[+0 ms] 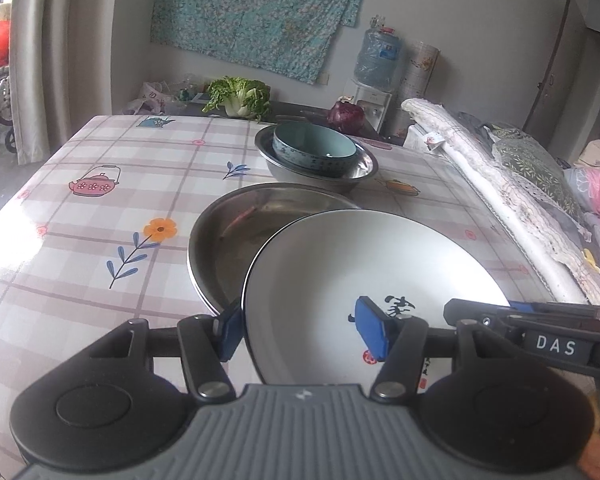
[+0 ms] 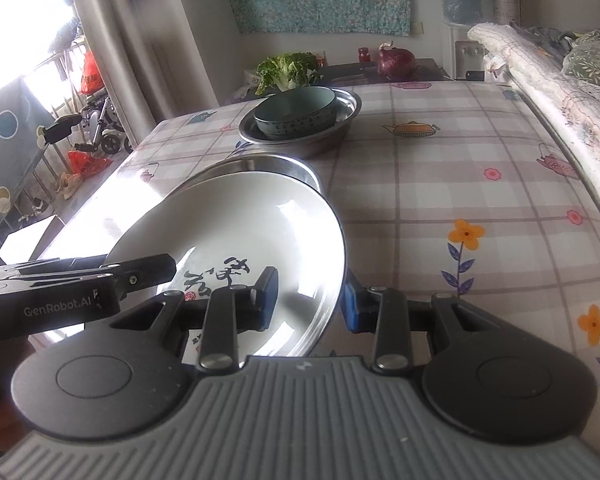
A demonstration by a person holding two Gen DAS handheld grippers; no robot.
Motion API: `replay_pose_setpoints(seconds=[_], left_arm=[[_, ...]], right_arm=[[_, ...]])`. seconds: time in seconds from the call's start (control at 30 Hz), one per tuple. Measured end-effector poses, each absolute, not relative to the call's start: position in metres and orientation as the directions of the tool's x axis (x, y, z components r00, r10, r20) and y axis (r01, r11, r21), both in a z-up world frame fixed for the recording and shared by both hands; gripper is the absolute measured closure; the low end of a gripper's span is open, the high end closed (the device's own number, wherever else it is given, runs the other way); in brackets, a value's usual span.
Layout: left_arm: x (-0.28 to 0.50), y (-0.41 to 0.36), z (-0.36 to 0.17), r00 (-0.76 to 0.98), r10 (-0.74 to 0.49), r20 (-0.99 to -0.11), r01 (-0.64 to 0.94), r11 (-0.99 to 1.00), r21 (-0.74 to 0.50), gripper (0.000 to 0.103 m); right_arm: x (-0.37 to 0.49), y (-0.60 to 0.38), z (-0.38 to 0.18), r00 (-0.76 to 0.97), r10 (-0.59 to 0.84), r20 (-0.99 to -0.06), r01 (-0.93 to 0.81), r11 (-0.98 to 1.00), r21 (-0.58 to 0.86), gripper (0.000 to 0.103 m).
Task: Organize plates and bowls
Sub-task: 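Carry the white plate with both grippers over the stacked stainless plates, then lower the white plate onto the stainless plates with both grippers, then open both grippers and pull them back from the white plate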
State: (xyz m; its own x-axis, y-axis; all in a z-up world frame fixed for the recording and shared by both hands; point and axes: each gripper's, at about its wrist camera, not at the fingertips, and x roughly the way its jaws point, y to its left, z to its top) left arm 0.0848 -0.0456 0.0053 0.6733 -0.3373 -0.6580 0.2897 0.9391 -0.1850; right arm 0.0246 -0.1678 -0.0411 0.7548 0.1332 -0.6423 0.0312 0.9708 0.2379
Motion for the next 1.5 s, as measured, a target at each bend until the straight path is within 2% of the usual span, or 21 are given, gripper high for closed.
replay_pose_setpoints(seconds=[0.53,0.73,0.8,0.9,1.13,1.5], left_arm=[[0.118,-0.032,-0.004,0.673,-0.33,-0.662,0.254,0.944,-0.212,0.044],[0.119,-0.025,0.001,0.707,-0.326,-0.627,0.247,0.945,-0.214,0.043],[0.117,-0.024,0.005,0.725,-0.314,-0.613,0.244,0.949,-0.198,0.041],[0.116,-0.022,0.006,0.729,-0.309,-0.611,0.233,0.951,-0.203,0.041],[0.114,-0.02,0.002,0.714,-0.306,-0.63,0.22,0.952,-0.213,0.038],[0.106,-0.035,0.005,0.701,-0.283,-0.655,0.244,0.958,-0.152,0.024]], right_arm=[[0.08,-0.163,-0.051,0.728,0.164,-0.666,0.053,0.955,0.293,0.071],[0.092,-0.169,-0.052,0.734,0.172,-0.657,0.069,0.944,0.324,0.07],[0.092,-0.17,-0.05,0.745,0.165,-0.646,0.072,0.944,0.323,0.059],[0.091,-0.172,-0.047,0.755,0.142,-0.64,0.083,0.948,0.308,0.05],[0.083,-0.181,-0.055,0.744,0.133,-0.655,0.119,0.938,0.326,0.044],[0.065,-0.188,-0.057,0.741,0.127,-0.659,0.137,0.932,0.334,0.026]])
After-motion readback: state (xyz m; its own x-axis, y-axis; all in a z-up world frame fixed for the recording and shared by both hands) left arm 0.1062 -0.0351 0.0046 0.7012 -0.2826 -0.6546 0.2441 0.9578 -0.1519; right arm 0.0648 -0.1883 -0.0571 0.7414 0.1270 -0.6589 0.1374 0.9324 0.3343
